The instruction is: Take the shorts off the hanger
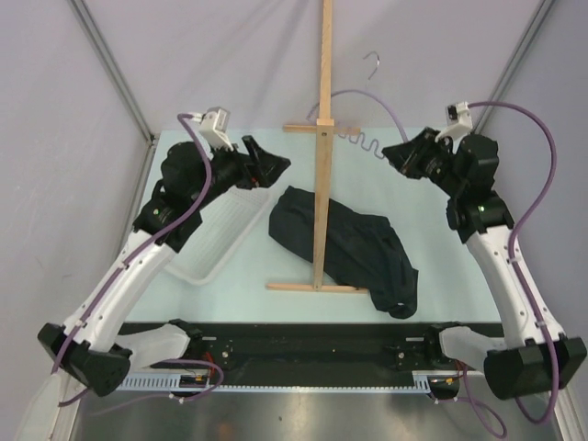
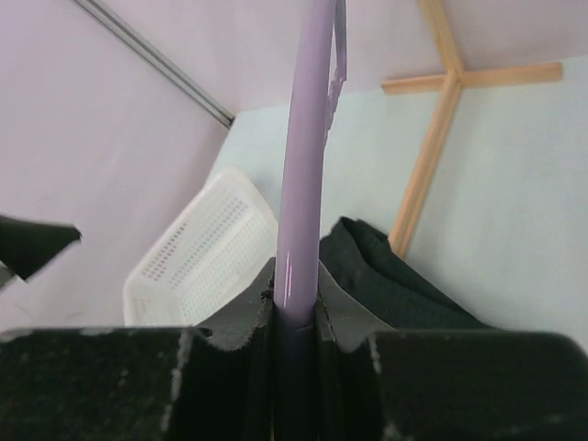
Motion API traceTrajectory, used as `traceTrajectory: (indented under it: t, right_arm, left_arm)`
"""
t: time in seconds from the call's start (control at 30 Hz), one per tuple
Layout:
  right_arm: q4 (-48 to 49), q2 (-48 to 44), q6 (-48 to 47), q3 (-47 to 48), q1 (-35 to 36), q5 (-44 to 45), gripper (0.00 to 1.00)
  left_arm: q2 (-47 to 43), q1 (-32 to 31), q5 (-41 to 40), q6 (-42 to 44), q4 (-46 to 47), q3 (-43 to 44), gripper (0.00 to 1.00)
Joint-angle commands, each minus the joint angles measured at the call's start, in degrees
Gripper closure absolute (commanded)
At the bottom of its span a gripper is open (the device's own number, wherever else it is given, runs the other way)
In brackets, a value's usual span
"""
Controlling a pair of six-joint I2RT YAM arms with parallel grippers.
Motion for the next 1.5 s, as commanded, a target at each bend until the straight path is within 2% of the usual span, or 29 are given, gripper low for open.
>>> traceTrajectory:
  t: [0.0, 0.17, 0.37, 0.63, 0.8, 1.03, 1.3, 1.47]
  right_arm:
    - [16.5, 4.9, 5.5, 8.1, -1.1, -7.7, 1.00]
    - [24.4, 12.3, 10.6, 11.0, -2.6, -11.6, 1.00]
    - [31.6, 17.0, 14.4, 13.4, -3.1, -12.8, 1.00]
    - [35.8, 20.3, 16.7, 16.3, -3.3, -12.9, 1.00]
    - [38.3, 24.0, 18.2, 19.5, -3.4, -17.0, 1.00]
    - [40.9, 27.6, 19.8, 21.1, -3.3, -20.7, 1.00]
    - [41.0, 31.6, 20.1, 24.2, -3.2, -24.1, 1.00]
    - [36.0, 30.7, 17.6, 24.2, -3.2, -20.3, 1.00]
  left_arm:
    - [-4.9, -0.3, 7.3, -2.5, 2.9, -7.5, 0.06]
    - [-12.1, -0.3, 11.5, -4.1, 4.3, -18.2, 0.05]
    - [-15.5, -0.8, 14.2, -3.2, 4.5, -23.0, 0.05]
    - [-15.9, -1.7, 14.3, -1.8, 3.7, -21.9, 0.05]
    - [-14.3, -2.4, 13.6, -0.4, 1.3, -17.7, 0.05]
    - [-14.4, -3.5, 11.8, -1.3, 1.7, -17.0, 0.06]
    - [-13.7, -4.6, 10.9, -1.6, 2.0, -17.1, 0.06]
    - [-13.4, -4.8, 10.8, -1.3, 2.0, -17.1, 0.06]
